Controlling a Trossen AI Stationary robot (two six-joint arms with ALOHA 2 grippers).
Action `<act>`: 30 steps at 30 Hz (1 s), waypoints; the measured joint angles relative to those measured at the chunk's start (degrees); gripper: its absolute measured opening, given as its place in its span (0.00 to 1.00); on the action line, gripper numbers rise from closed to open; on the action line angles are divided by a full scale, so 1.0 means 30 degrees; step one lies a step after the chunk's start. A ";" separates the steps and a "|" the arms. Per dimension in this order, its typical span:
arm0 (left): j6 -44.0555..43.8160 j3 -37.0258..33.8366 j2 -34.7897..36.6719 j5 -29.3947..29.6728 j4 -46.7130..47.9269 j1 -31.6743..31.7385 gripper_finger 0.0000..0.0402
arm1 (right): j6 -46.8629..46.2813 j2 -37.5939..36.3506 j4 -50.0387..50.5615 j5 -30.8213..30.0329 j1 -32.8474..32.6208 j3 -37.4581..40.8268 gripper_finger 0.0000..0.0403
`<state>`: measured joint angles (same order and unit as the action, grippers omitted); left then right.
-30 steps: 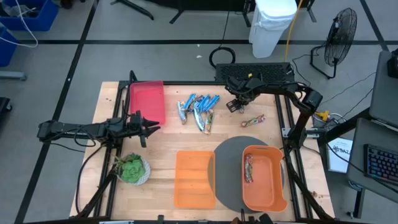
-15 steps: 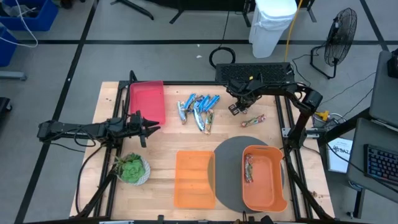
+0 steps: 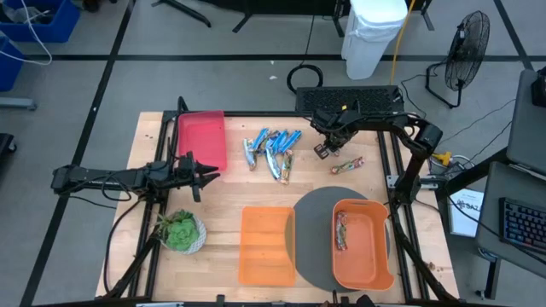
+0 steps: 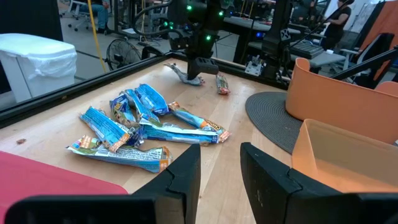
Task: Pick and place Granola Bars by type
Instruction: Put the top orange granola bar into the right orange bin
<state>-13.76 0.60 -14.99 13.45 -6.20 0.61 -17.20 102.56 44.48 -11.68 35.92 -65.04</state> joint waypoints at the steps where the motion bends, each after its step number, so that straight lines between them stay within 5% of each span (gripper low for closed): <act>1: -0.0007 0.0000 0.0004 0.0000 0.0000 0.0004 0.29 | 0.0041 -0.0068 0.0042 0.0006 0.0000 0.0008 0.03; 9: 0.0000 0.0002 0.0001 0.0000 0.0000 -0.0001 0.29 | 0.0338 -0.2603 0.0033 0.0580 -0.0272 0.0022 0.03; 30: 0.0000 0.0002 0.0004 0.0000 0.0000 0.0000 0.29 | -0.1369 -1.5378 0.1124 0.0391 -0.5456 0.1784 0.03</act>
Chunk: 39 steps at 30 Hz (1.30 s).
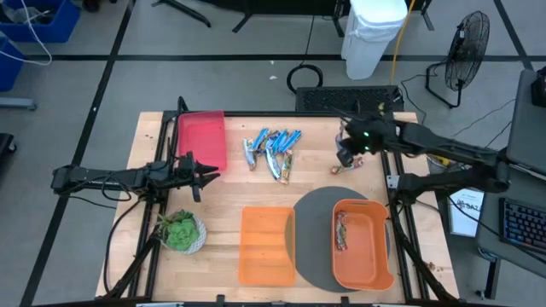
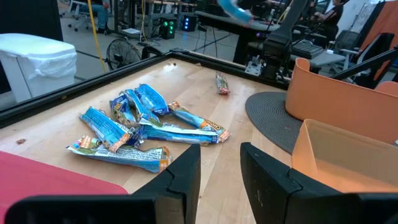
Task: Pick and place Granola Bars by type
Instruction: Put the top orange granola bar into the right orange bin
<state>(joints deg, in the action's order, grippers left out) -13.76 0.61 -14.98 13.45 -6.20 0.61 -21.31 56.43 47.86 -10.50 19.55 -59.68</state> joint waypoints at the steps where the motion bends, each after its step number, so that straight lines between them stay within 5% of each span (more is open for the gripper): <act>1: -0.0002 0.0003 -0.0002 0.0000 0.0000 0.0004 0.29 | -0.0195 -0.0568 0.0007 -0.0012 -0.0171 0.0384 0.03; 20: 0.0000 -0.0002 -0.0005 0.0000 0.0000 -0.0004 0.29 | -0.2597 -0.6650 -0.2870 -0.1078 -0.0810 0.7835 0.03; 30: 0.0000 -0.0002 -0.0002 0.0000 0.0000 -0.0004 0.29 | -0.0738 -0.7563 -0.6593 -0.2585 -0.0807 1.0311 0.03; 39: 0.0000 0.0000 -0.0005 0.0000 0.0000 0.0000 0.29 | 0.2573 -0.9361 -1.3085 -0.1824 -0.0802 1.3546 0.03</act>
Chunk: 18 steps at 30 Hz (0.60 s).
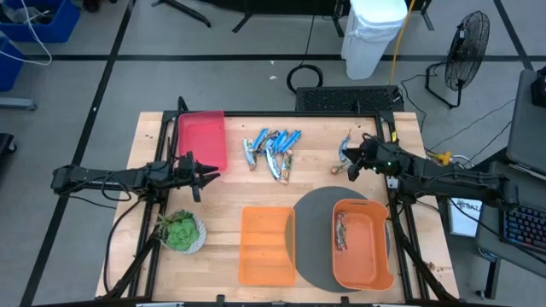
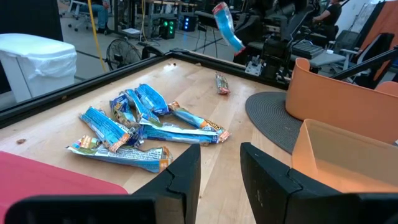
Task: Pick and place Granola Bars by type
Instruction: Put the top orange granola bar into the right orange bin
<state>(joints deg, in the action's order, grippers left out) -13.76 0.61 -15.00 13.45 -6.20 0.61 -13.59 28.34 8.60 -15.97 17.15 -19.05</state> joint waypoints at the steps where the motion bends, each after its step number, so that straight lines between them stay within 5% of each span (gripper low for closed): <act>1: -0.0002 0.0003 -0.0001 0.0000 0.0000 -0.0003 0.29 | 0.0326 -0.0282 -0.0766 0.0460 -0.0007 0.0370 0.03; 6: -0.0004 -0.0002 0.0002 0.0000 0.0000 0.0004 0.29 | 0.0258 -0.1713 -0.4145 0.3179 0.0000 0.1875 0.03; 18: 0.0000 -0.0002 0.0004 0.0000 0.0000 -0.0002 0.29 | -0.1151 -0.3096 -1.1922 1.4406 -0.0007 0.3833 0.03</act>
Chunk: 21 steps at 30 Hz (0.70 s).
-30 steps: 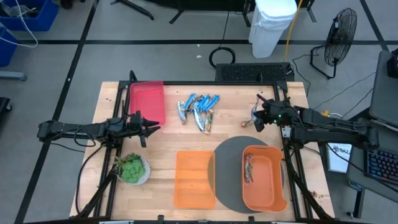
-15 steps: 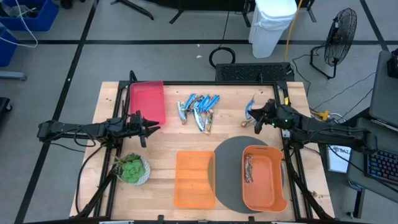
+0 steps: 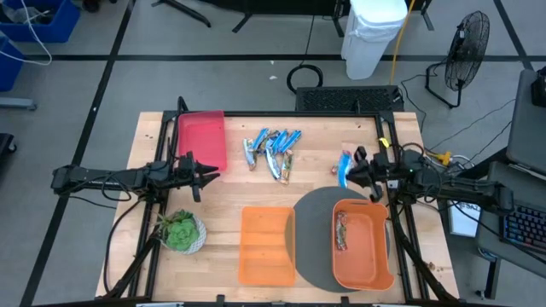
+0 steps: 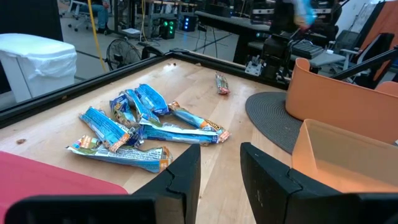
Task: Pick and place Granola Bars by type
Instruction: Put the top orange granola bar into the right orange bin
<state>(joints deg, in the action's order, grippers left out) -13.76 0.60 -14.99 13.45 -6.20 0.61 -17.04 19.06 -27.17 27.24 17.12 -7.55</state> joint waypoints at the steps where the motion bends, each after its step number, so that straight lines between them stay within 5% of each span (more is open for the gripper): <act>1: 0.0000 0.0000 -0.0001 0.0000 0.0000 0.0001 0.29 | -0.0307 -0.0024 -0.0404 0.0705 0.0000 0.0158 0.03; 7: 0.0000 0.0007 -0.0005 0.0000 0.0000 -0.0001 0.29 | -0.2597 -0.0017 -0.3486 0.1997 -0.0860 0.0932 0.01; 14: 0.0000 0.0007 -0.0005 0.0000 0.0000 -0.0001 0.29 | -0.2439 -0.0017 -0.6293 0.2160 -0.4343 0.0634 0.01; 21: 0.0000 0.0007 -0.0005 0.0000 0.0000 0.0006 0.29 | -0.0585 0.0662 -0.6027 -0.0141 -0.8331 -0.0042 0.01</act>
<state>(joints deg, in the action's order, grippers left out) -13.76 0.62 -15.00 13.45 -6.20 0.62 -18.80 21.04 -45.25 26.82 -7.87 -7.67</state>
